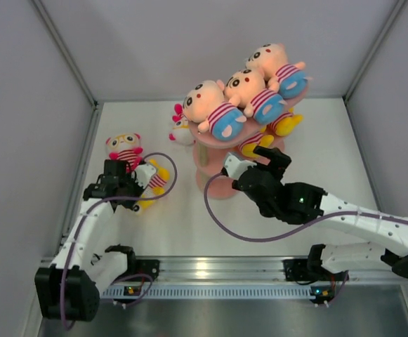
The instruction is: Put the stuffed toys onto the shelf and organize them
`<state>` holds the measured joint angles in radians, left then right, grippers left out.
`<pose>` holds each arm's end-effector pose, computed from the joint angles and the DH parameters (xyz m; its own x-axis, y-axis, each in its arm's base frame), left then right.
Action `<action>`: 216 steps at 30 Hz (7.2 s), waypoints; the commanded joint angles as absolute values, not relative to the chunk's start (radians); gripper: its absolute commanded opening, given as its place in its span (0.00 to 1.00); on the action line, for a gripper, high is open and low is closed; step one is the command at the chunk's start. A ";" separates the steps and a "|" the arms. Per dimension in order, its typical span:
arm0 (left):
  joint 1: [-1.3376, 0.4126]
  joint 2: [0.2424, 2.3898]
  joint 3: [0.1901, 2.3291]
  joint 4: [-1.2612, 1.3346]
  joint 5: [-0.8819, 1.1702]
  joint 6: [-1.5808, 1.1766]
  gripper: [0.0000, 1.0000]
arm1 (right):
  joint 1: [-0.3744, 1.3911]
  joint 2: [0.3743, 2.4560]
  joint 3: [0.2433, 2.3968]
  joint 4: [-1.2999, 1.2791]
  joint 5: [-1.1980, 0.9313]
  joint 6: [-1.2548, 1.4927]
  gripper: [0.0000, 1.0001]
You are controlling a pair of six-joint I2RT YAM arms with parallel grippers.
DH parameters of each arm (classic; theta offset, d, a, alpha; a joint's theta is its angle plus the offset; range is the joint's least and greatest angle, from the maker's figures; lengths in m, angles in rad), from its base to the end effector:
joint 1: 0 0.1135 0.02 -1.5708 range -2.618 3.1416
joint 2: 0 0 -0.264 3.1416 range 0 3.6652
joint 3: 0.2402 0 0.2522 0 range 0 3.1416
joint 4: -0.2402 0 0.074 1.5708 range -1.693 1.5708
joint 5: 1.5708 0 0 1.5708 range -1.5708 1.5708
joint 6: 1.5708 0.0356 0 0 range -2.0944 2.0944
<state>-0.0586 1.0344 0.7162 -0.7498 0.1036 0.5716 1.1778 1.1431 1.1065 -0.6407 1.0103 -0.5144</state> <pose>0.1887 -0.0148 0.2249 -0.6772 0.5787 -0.4543 0.5641 0.8049 0.1845 0.1159 0.2008 0.3465 -0.0917 -0.9041 -0.4173 -0.3255 0.4232 -0.8455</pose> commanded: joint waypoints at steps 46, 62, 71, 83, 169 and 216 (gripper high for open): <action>-0.057 0.624 1.295 -1.509 0.857 0.853 0.00 | 1.144 1.324 1.600 -0.503 -0.380 -0.387 0.99; -0.057 0.626 1.293 -1.509 0.856 0.864 0.00 | 1.149 1.381 1.583 -0.502 -0.483 -0.295 0.49; -0.057 0.629 1.292 -1.509 0.801 0.864 0.73 | 1.219 1.180 1.283 -0.414 -0.313 -0.164 0.00; -0.057 0.644 1.285 -1.508 0.779 0.864 0.97 | 1.209 0.737 0.997 -0.476 0.127 0.041 0.00; -0.057 0.632 1.249 -1.508 0.747 0.859 0.98 | 1.054 0.896 0.772 0.399 0.575 0.167 0.00; -0.055 0.629 1.233 -1.508 0.755 0.857 0.98 | 1.045 0.825 0.696 0.129 0.569 0.256 0.71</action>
<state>-0.0586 0.6323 1.2320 -1.3857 0.7422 0.8486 1.0523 0.8093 0.6502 0.1188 0.5999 0.2546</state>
